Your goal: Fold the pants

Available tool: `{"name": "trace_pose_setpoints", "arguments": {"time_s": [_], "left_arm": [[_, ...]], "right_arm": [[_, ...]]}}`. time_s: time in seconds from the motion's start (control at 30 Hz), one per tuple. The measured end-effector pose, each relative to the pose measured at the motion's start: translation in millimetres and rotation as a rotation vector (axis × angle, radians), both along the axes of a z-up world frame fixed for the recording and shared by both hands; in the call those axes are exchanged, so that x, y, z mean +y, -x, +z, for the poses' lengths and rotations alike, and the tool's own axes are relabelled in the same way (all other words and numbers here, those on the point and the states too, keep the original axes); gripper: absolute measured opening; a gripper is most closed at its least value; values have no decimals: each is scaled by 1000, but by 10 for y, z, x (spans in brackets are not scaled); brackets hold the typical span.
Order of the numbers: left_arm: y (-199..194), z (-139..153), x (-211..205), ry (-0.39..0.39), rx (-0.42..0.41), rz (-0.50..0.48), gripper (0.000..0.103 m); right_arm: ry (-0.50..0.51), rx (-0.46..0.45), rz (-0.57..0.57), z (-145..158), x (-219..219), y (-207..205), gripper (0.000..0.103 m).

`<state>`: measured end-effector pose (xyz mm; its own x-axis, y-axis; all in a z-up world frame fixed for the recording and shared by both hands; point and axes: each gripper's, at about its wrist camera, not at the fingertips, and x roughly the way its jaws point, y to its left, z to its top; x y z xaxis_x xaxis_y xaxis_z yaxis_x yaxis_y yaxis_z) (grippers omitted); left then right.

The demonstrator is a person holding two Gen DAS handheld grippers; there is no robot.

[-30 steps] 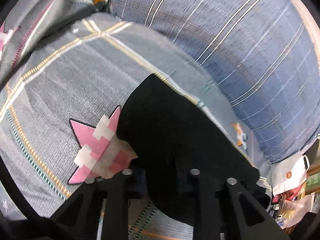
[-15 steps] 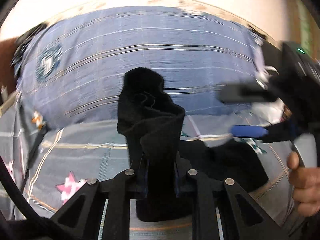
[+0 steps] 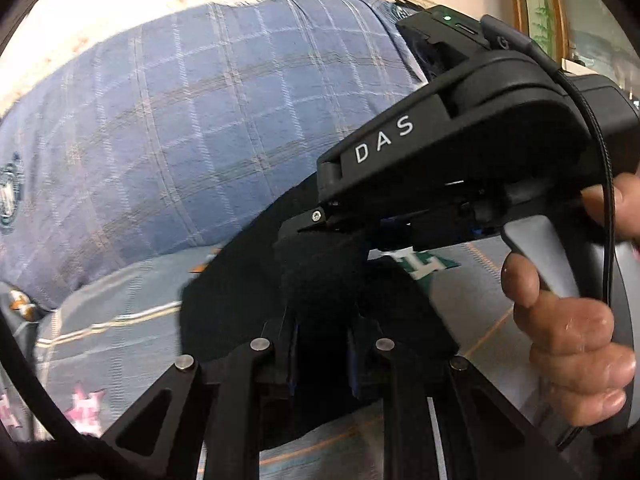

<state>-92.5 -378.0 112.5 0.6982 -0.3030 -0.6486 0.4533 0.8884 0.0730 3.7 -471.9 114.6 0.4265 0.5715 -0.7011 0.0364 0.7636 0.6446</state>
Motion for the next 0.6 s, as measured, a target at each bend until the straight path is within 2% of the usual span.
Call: {"name": "trace_pose_setpoints", "arguments": {"time_s": [0.03,0.13,0.2,0.27,0.3,0.33,0.37,0.4,0.43,0.5,0.6], "left_arm": [[-55,-52,-98,-15,27,-14,20],[-173,-263,-218,-19,120,-43,27],[-244,-379,-220,-17,202,-53,41],[-248,-408,-149,-25,238,-49,42],[-226,-379,-100,-27,236,-45,44],[-200,-331,-37,-20,233,-49,47],[-166,-258,61,-2,228,-53,54],[-141,-196,134,16,217,-51,59],[-117,-123,234,39,202,-46,61],[-99,0,417,72,181,-38,69],[-231,11,633,85,175,-10,69]], "right_arm": [[12,34,-34,-55,-159,5,23],[42,76,-60,-142,-263,-18,23],[51,191,-118,-397,-374,-63,28],[33,313,-145,-676,-426,-83,33],[5,333,-147,-736,-444,-87,34],[-4,327,-153,-734,-463,-83,36],[3,314,-158,-701,-476,-90,44],[27,293,-165,-641,-478,-91,56],[44,277,-173,-600,-477,-86,59],[47,269,-180,-577,-491,-78,60],[42,276,-198,-593,-515,-61,60]]}}
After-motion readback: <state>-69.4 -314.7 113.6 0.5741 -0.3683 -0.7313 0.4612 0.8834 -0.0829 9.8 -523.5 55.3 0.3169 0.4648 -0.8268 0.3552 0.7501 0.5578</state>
